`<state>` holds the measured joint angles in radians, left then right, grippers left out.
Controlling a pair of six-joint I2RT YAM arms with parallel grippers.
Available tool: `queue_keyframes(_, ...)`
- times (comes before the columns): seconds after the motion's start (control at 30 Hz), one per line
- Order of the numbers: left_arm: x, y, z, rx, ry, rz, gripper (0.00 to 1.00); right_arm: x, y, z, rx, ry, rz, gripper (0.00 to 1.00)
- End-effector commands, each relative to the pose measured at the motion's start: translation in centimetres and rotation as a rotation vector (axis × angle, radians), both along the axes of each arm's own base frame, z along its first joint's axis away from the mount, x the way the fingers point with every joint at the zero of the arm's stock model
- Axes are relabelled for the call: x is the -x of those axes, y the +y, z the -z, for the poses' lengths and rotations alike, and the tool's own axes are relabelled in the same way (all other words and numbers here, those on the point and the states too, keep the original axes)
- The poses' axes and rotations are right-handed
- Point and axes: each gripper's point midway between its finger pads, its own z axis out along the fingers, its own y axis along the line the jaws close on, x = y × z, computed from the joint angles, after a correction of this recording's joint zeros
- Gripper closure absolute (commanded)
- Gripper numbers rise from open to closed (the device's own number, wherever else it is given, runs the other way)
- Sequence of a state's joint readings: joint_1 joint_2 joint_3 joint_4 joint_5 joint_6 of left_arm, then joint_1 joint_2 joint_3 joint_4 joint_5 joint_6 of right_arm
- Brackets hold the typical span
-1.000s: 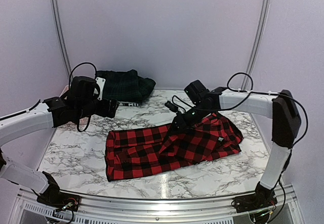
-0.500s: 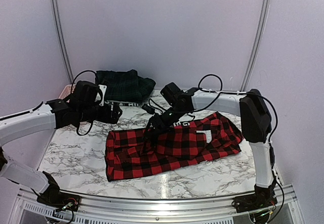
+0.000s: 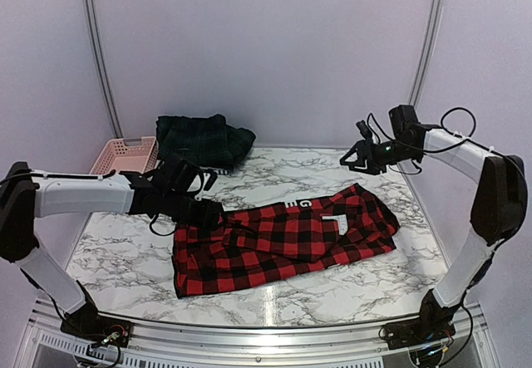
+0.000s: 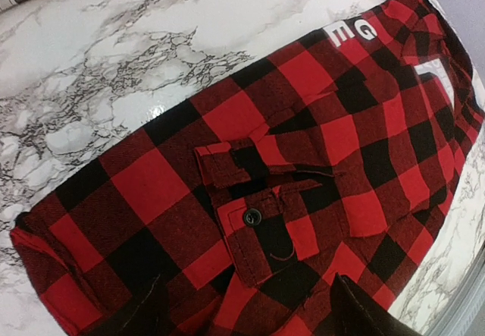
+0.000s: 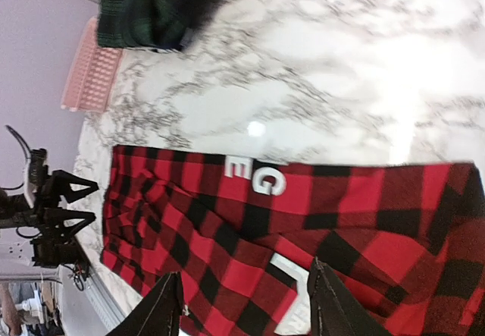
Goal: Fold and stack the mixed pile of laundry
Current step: Fold the 1/3-folded T-shirt at the center of the board, then adjust the rectangle-folded T-shirt at the center of the board.
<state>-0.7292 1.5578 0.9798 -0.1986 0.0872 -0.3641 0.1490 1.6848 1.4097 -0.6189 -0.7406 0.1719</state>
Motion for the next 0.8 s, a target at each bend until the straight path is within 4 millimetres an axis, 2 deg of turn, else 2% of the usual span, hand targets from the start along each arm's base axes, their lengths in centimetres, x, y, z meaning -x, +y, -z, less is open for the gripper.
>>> queue_keyframes(0.0, -1.4, -2.5, 0.5, 0.064, 0.065, -0.024, 0.27, -0.3, -3.6, 5.3, 0.134, 0.103, 0.096, 0.5)
queue_keyframes(0.13, -2.0, -3.9, 2.2, 0.075, 0.13, -0.028, 0.32, -0.9, -4.3, 7.2, 0.177, 0.127, 0.113, 0.52)
queue_keyframes(0.3, -3.3, -4.4, 2.9, 0.055, 0.133, -0.047, 0.33, -2.1, -5.8, 9.8, 0.279, 0.171, 0.167, 0.57)
queue_keyframes(0.4, -3.5, -4.6, 3.3, 0.042, 0.148, -0.046, 0.29, -1.9, -6.7, 10.6, 0.329, 0.19, 0.193, 0.57)
queue_keyframes(0.5, -3.3, -4.7, 4.0, 0.032, 0.17, -0.042, 0.26, -1.1, -7.3, 11.3, 0.359, 0.202, 0.203, 0.52)
queue_keyframes(0.77, -2.8, -5.3, 5.6, 0.039, 0.232, -0.03, 0.26, -0.9, -7.1, 13.6, 0.339, 0.248, 0.188, 0.53)
